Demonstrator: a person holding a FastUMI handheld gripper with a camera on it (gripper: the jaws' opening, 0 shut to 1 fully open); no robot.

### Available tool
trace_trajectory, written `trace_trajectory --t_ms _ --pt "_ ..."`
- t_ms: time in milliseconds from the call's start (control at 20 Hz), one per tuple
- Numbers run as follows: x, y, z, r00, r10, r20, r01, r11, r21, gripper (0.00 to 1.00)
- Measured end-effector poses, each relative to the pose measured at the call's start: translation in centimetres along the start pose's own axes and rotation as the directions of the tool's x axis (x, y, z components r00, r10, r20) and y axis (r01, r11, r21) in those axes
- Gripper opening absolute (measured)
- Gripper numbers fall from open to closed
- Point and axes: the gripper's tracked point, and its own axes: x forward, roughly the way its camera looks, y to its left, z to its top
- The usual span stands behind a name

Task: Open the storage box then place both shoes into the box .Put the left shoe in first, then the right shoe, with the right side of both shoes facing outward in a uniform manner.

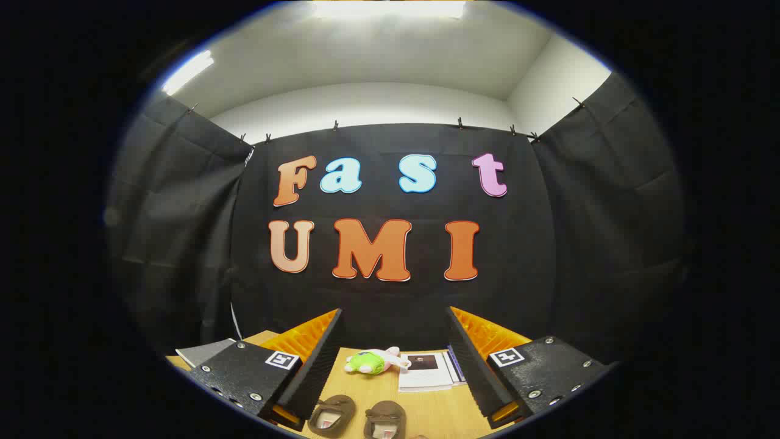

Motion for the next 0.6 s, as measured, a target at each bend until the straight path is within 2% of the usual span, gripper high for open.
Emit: trace_trajectory --t_ms 600 --pt "0.3 2.5 -0.3 0.999 0.048 0.005 -0.048 0.999 0.001 0.98"
